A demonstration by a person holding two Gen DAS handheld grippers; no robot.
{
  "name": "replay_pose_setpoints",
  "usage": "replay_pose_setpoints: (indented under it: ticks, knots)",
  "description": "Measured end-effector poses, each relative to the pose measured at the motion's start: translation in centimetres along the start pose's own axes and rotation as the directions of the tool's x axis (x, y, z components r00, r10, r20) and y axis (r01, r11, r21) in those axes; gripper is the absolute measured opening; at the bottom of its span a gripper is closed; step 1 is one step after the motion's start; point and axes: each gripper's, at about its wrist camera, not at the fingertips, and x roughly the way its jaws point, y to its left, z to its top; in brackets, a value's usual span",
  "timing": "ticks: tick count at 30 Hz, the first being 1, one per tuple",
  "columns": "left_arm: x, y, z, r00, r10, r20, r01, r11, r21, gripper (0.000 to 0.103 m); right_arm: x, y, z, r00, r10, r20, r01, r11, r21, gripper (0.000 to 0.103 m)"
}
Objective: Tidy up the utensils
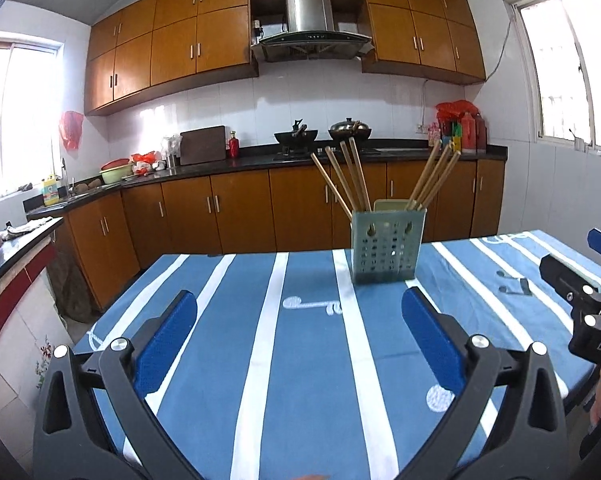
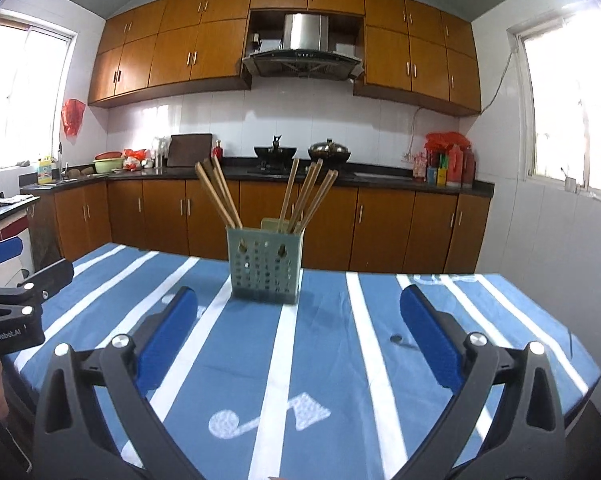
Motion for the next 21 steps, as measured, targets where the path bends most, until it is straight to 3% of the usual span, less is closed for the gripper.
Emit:
replay_pose_setpoints:
  ticks: [21]
  knots:
    - [0.2,-0.2,-2.8,0.998,-0.019,-0.062,0.016,0.999,-0.051,0.101,1.1,-0.3,-2.7,0.998,0.0,-0.059,0.002,1.0,0.031,0.099]
